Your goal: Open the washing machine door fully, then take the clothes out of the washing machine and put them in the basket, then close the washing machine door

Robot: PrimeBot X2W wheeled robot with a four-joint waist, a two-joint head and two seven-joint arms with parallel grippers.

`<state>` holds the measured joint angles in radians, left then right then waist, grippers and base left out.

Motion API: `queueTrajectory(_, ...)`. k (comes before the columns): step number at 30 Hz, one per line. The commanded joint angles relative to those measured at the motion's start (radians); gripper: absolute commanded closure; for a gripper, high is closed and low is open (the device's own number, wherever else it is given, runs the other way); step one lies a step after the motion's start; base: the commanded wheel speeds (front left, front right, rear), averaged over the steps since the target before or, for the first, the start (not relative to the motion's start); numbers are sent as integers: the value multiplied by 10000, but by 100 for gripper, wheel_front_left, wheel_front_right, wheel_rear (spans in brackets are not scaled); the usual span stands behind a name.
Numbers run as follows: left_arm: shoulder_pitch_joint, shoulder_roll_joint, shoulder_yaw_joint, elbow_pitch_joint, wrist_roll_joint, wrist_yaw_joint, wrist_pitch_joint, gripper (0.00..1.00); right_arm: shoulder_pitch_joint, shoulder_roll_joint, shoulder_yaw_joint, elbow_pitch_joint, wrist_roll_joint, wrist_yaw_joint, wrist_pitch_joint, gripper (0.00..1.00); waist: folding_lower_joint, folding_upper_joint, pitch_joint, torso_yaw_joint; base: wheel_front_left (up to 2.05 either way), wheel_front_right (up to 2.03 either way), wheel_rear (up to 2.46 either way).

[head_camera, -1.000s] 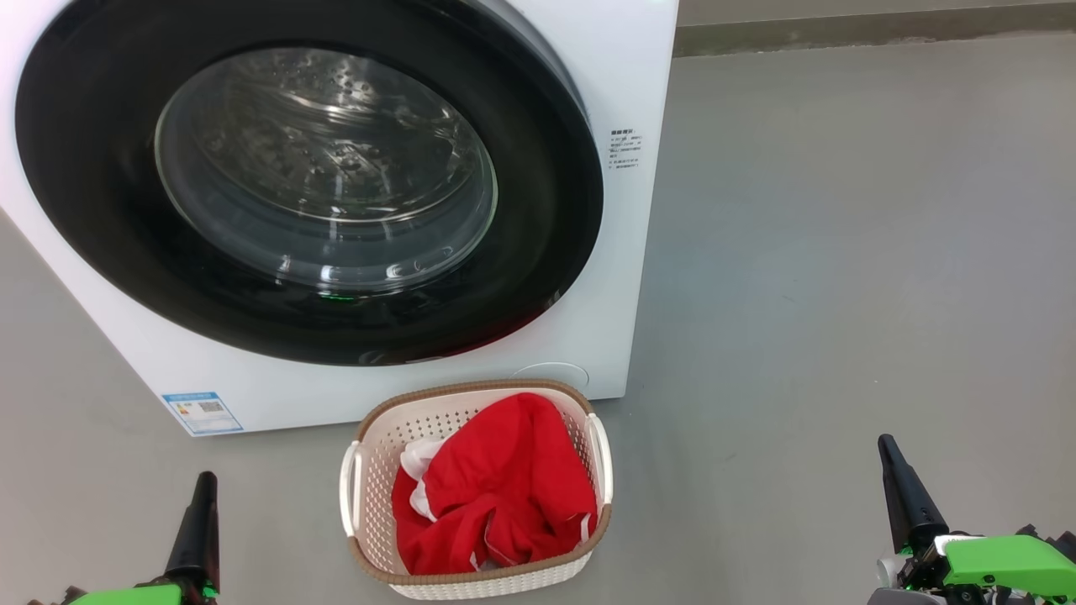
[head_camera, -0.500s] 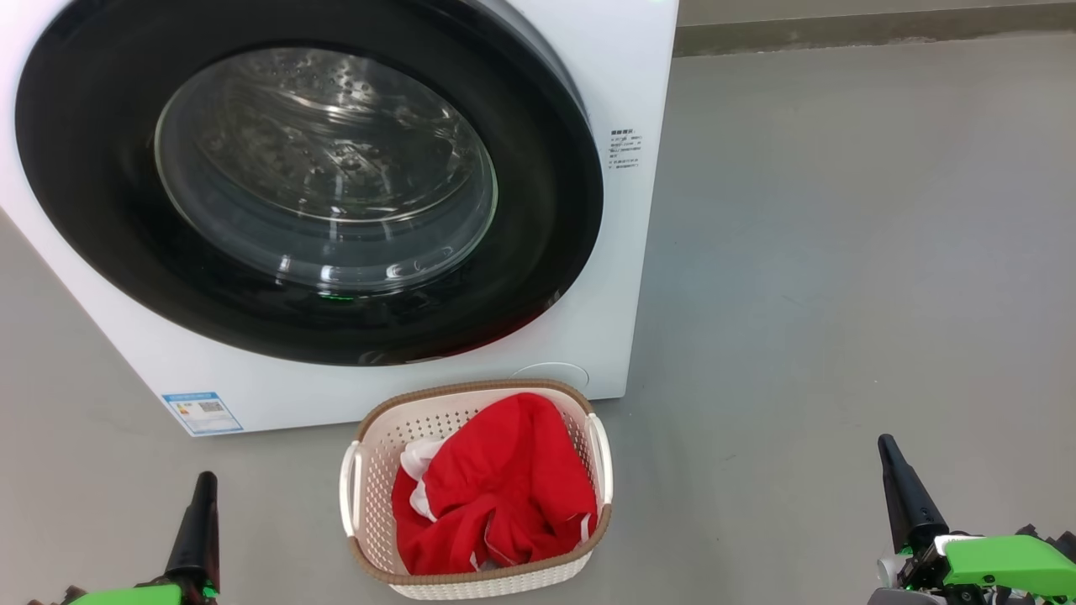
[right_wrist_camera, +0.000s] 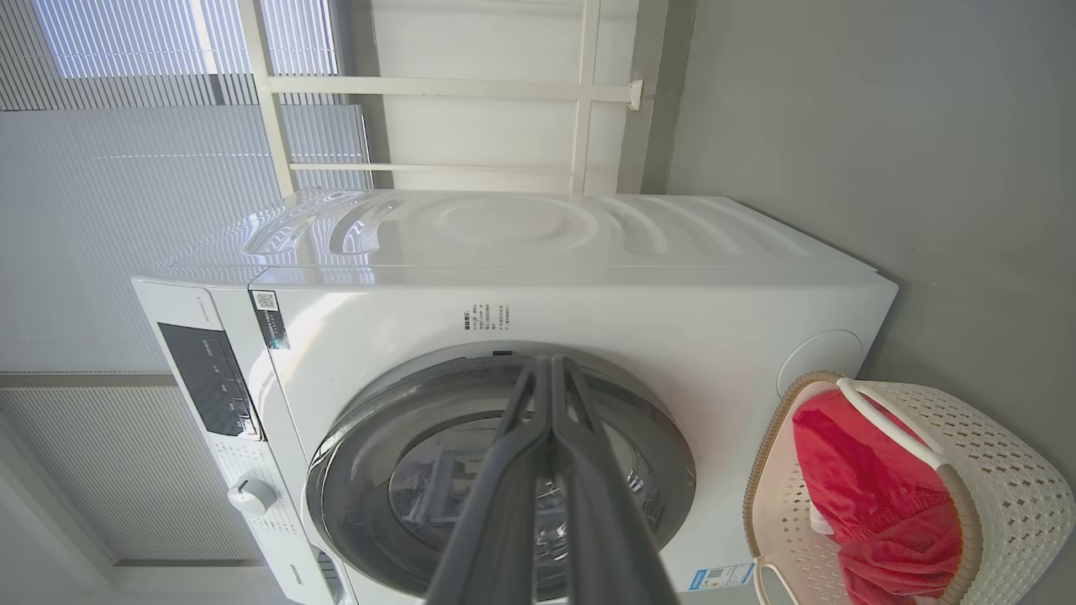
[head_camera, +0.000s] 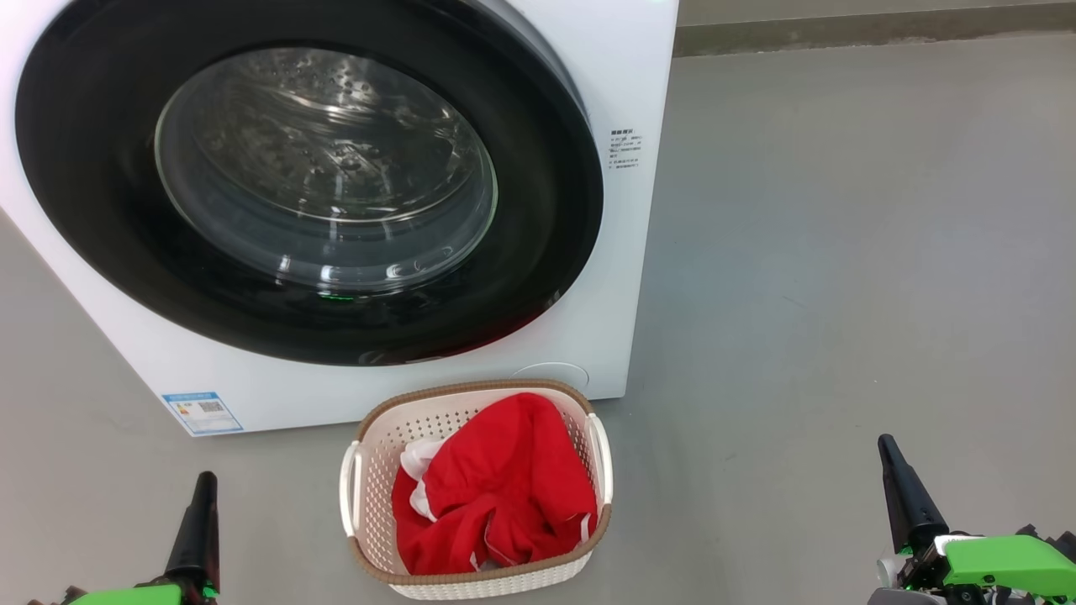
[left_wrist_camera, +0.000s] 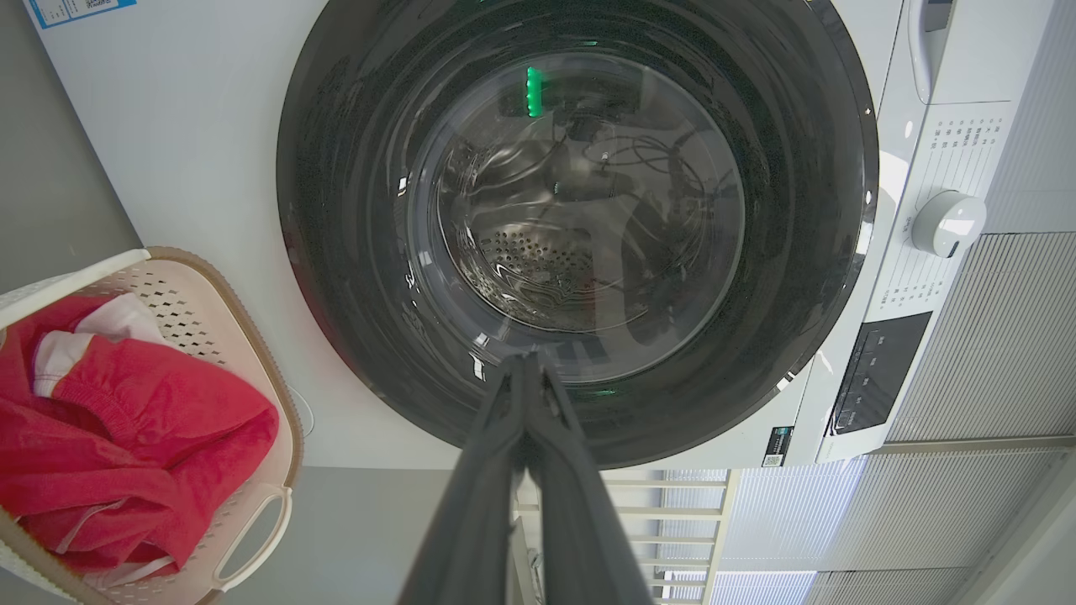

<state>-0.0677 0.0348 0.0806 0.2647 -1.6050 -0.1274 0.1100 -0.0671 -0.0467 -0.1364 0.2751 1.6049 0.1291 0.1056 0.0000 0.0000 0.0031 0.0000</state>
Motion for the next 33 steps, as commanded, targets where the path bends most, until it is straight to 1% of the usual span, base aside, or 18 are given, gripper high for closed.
queueTrajectory(1, -402, 154, 333, -198, -35, -33, 33, 100, -408, -35, 227, -303, 39, 16, 76, 100, 0, 0, 0, 0, 0, 0, 0)
queueTrajectory(33, -402, 154, 332, -198, -36, -33, 33, 100, -408, -35, 228, -303, 39, 16, 75, 100, 0, 0, 0, 0, 0, 0, 0)
